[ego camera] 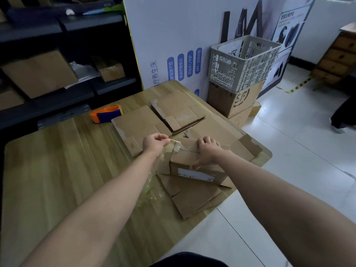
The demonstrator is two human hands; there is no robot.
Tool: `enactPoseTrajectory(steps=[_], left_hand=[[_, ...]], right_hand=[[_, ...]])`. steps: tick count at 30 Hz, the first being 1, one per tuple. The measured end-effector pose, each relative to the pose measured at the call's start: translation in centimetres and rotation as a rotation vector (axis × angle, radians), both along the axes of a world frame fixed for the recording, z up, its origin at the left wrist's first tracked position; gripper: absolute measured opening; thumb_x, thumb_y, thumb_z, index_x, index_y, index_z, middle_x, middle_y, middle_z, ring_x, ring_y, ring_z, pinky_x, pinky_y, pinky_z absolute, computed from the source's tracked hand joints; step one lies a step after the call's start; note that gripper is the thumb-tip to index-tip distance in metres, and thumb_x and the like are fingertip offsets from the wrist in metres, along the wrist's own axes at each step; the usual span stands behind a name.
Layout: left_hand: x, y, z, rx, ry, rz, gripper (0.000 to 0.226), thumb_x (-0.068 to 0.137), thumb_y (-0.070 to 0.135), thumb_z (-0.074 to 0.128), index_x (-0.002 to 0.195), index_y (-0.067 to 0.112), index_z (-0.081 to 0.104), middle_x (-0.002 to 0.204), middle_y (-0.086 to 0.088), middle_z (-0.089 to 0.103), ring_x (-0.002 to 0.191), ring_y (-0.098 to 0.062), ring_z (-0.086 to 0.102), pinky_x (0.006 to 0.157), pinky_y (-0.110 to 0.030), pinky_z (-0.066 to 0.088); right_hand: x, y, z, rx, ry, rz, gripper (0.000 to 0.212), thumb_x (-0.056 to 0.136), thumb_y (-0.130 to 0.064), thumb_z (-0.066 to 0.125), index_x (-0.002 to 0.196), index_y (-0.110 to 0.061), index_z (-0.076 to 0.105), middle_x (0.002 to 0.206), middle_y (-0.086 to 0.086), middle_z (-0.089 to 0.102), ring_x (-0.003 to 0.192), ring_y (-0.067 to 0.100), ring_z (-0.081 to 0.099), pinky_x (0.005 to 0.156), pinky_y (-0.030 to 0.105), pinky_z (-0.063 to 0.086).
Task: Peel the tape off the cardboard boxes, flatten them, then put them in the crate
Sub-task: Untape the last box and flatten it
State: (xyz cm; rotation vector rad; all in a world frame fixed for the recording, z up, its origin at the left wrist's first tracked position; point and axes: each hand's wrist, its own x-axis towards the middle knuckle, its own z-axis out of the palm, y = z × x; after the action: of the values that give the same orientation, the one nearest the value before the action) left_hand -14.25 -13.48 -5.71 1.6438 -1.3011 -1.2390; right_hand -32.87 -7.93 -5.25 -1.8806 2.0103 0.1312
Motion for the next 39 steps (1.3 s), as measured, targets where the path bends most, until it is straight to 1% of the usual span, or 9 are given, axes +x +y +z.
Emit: enactPoseTrajectory(steps=[12, 17, 20, 22, 25, 29, 34, 36, 39], left_hand=[[-1.3, 0.0, -1.0, 0.220, 0.452, 0.359, 0.011, 0.079, -0.004, 0.069, 0.074, 0.005, 0.064, 0.075, -0.008, 0.066, 0.064, -0.014, 0.062, 0.048, -0.015, 0.050], [-2.2, 0.1, -1.2, 0.116, 0.322, 0.276, 0.005, 0.084, 0.012, 0.069, 0.081, 0.010, 0.065, 0.086, -0.006, 0.068, 0.081, -0.016, 0.064, 0.064, -0.018, 0.050], [-2.4, 0.3, -1.1, 0.034, 0.066, 0.037, 0.045, 0.074, 0.034, 0.078, 0.106, 0.007, 0.063, 0.093, 0.001, 0.063, 0.089, -0.015, 0.057, 0.071, -0.022, 0.043], [-2.5, 0.4, -1.3, -0.010, -0.161, -0.111, 0.066, 0.070, 0.034, 0.081, 0.124, 0.012, 0.051, 0.098, 0.002, 0.058, 0.093, -0.015, 0.054, 0.073, -0.025, 0.040], [-2.7, 0.6, -2.0, -0.104, -0.397, -0.194, 0.050, 0.069, 0.029, 0.082, 0.111, 0.020, 0.056, 0.091, 0.005, 0.059, 0.087, -0.015, 0.055, 0.073, -0.026, 0.042], [-2.6, 0.5, -2.0, -0.118, -0.337, -0.126, 0.007, 0.080, 0.014, 0.071, 0.075, 0.017, 0.066, 0.081, -0.002, 0.068, 0.076, -0.017, 0.061, 0.062, -0.021, 0.042], [0.0, -0.8, -0.9, -0.025, -0.108, 0.072, 0.015, 0.091, 0.004, 0.056, 0.077, 0.009, 0.061, 0.075, -0.009, 0.065, 0.072, -0.021, 0.064, 0.074, -0.037, 0.058], [1.3, -1.1, -0.4, -0.041, -0.085, -0.014, 0.008, 0.089, 0.014, 0.063, 0.082, 0.010, 0.060, 0.082, -0.009, 0.066, 0.071, -0.020, 0.063, 0.070, -0.035, 0.057], [1.0, -0.5, 0.0, -0.026, -0.207, -0.224, 0.034, 0.077, 0.035, 0.075, 0.099, 0.016, 0.056, 0.093, 0.000, 0.060, 0.081, -0.017, 0.059, 0.075, -0.033, 0.053]], right_hand=[[0.0, 0.1, -0.7, -0.019, -0.039, -0.044, 0.108, 0.060, -0.055, 0.079, 0.144, -0.017, 0.023, 0.137, 0.007, 0.031, 0.126, 0.029, 0.029, 0.112, 0.047, 0.022], [-0.1, -0.1, -0.7, -0.015, -0.053, -0.046, 0.107, 0.059, -0.054, 0.080, 0.143, -0.017, 0.025, 0.134, 0.006, 0.032, 0.123, 0.028, 0.031, 0.109, 0.046, 0.025], [0.0, -0.2, -0.6, -0.012, -0.034, -0.039, 0.106, 0.058, -0.055, 0.080, 0.142, -0.017, 0.026, 0.133, 0.006, 0.033, 0.122, 0.028, 0.031, 0.109, 0.045, 0.026], [0.0, -0.3, -0.5, -0.008, -0.025, -0.036, 0.106, 0.058, -0.055, 0.080, 0.142, -0.016, 0.027, 0.133, 0.007, 0.033, 0.122, 0.028, 0.031, 0.108, 0.045, 0.026], [0.0, -0.5, -0.5, 0.010, -0.008, -0.023, 0.108, 0.058, -0.058, 0.079, 0.142, -0.014, 0.026, 0.133, 0.008, 0.033, 0.123, 0.030, 0.031, 0.109, 0.046, 0.026], [-0.1, -0.5, -0.5, 0.006, -0.008, -0.023, 0.109, 0.057, -0.059, 0.079, 0.142, -0.014, 0.027, 0.133, 0.008, 0.033, 0.122, 0.029, 0.032, 0.109, 0.046, 0.027], [0.0, -0.6, -0.4, 0.015, -0.006, -0.031, 0.110, 0.057, -0.057, 0.080, 0.142, -0.014, 0.026, 0.134, 0.008, 0.032, 0.124, 0.030, 0.031, 0.110, 0.049, 0.026], [0.2, -0.7, -0.3, 0.021, 0.007, -0.031, 0.109, 0.058, -0.057, 0.080, 0.142, -0.014, 0.025, 0.135, 0.009, 0.031, 0.124, 0.030, 0.031, 0.111, 0.049, 0.025], [0.6, -0.7, -0.1, 0.023, 0.012, -0.034, 0.107, 0.059, -0.054, 0.080, 0.142, -0.015, 0.025, 0.135, 0.009, 0.031, 0.125, 0.030, 0.031, 0.111, 0.051, 0.024]])
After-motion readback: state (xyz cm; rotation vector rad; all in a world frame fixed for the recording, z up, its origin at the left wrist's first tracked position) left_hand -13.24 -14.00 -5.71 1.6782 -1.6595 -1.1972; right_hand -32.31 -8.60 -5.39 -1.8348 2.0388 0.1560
